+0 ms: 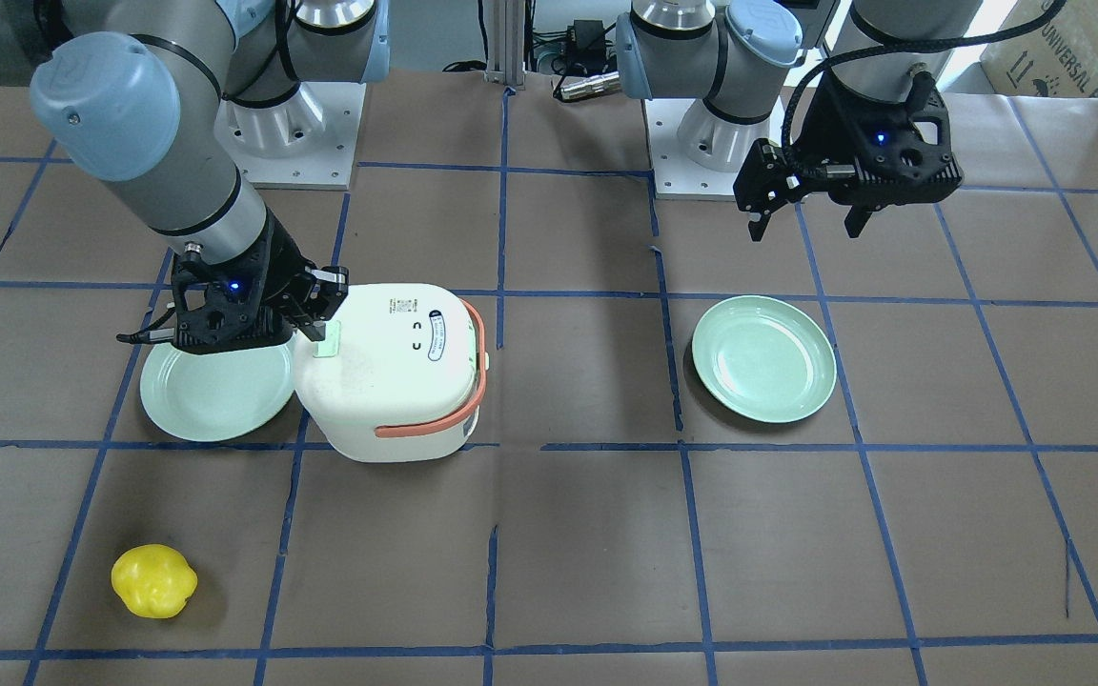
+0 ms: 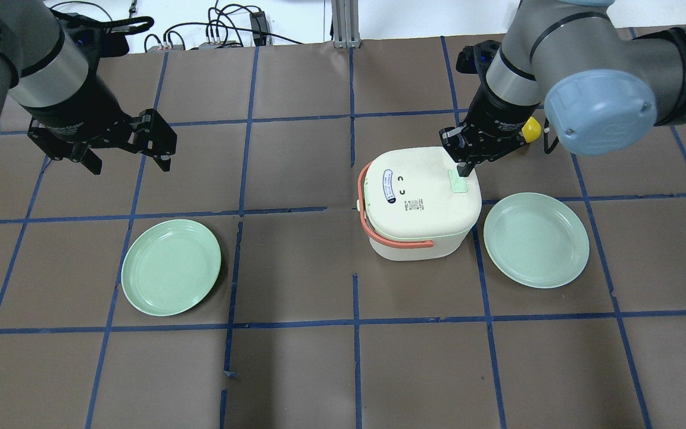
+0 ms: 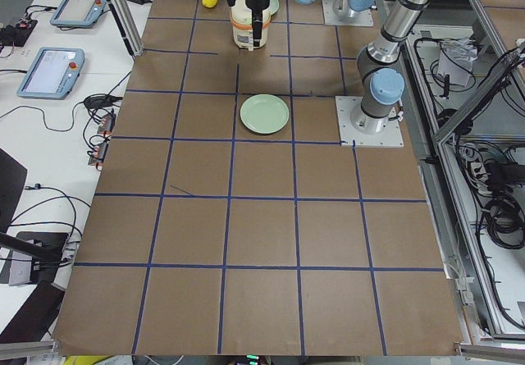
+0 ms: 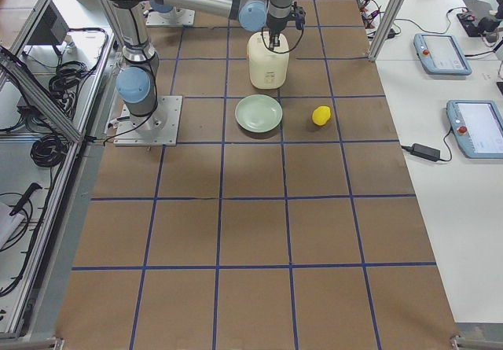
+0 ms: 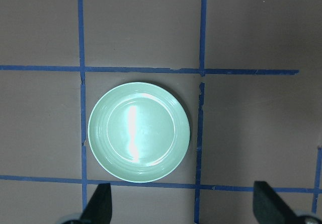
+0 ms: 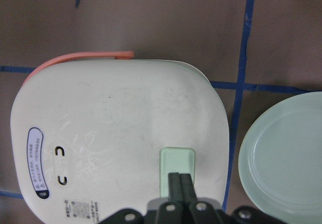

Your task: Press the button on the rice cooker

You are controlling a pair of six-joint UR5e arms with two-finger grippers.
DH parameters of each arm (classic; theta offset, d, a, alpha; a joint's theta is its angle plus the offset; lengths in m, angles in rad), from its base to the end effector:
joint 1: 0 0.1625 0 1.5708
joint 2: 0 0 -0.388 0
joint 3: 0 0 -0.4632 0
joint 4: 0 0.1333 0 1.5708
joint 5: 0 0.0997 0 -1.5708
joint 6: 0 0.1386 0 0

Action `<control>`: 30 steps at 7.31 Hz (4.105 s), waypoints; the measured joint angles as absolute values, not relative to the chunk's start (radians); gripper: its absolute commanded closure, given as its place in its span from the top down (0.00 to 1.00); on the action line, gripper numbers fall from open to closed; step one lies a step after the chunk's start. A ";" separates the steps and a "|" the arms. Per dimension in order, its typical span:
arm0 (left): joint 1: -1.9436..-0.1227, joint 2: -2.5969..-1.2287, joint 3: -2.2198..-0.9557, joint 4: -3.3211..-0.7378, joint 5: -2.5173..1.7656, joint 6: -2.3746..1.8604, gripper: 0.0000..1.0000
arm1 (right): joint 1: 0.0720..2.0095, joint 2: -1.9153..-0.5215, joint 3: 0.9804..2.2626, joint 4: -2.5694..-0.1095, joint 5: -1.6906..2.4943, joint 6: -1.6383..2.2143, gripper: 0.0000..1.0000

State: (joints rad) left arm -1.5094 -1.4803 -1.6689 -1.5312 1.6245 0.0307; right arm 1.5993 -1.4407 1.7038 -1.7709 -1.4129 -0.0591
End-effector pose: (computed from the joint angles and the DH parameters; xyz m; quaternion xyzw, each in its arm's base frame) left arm -0.0930 -0.5389 0.4102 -0.0158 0.9994 -0.0147 0.0276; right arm 0.1718 -0.5838 0.2839 -0.0411 0.9955 0.0302 0.0793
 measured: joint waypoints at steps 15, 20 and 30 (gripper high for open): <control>-1.509 -1.480 -1.669 -1.531 1.624 0.031 1.00 | 1.599 -1.410 1.695 -1.816 -1.412 -0.067 0.21; -1.509 -1.480 -1.669 -1.531 1.624 0.031 1.00 | 1.596 -1.509 1.565 -1.694 -1.447 -0.065 1.00; -1.509 -1.480 -1.669 -1.531 1.624 0.031 1.00 | 1.542 -1.519 1.533 -1.613 -1.520 -0.071 1.00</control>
State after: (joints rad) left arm -1.5095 -1.4803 -1.6690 -1.5309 1.6245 0.0307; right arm 1.5417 -1.5191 1.5328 -1.6129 -1.5197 -0.0707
